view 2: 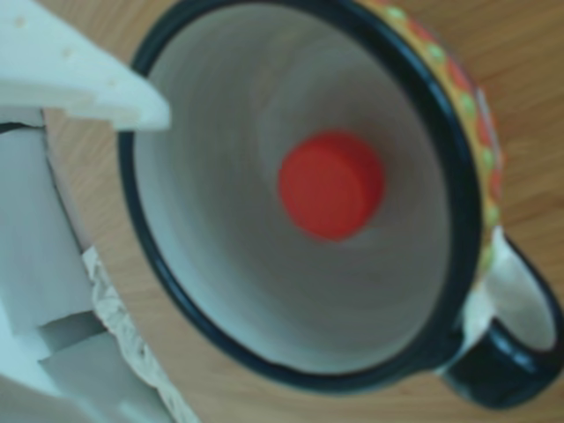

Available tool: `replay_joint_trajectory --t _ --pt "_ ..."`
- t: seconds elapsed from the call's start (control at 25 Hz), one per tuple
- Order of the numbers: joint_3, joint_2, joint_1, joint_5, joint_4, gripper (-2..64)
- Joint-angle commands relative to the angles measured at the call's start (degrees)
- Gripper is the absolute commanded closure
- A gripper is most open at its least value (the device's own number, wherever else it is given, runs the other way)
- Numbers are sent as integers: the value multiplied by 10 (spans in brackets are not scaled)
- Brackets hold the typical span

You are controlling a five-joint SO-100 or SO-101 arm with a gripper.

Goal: Grasp a red cap and put it in the cup.

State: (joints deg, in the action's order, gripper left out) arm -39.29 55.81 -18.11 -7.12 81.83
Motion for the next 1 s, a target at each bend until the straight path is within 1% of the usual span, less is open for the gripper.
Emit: replay_joint_trajectory --t 0.0,0.44,0.56,0.96 --pt "37 22 2 -2 3 137" --pt "37 24 3 3 3 137" --pt "28 52 8 4 4 137" --pt "28 208 63 4 118 137"
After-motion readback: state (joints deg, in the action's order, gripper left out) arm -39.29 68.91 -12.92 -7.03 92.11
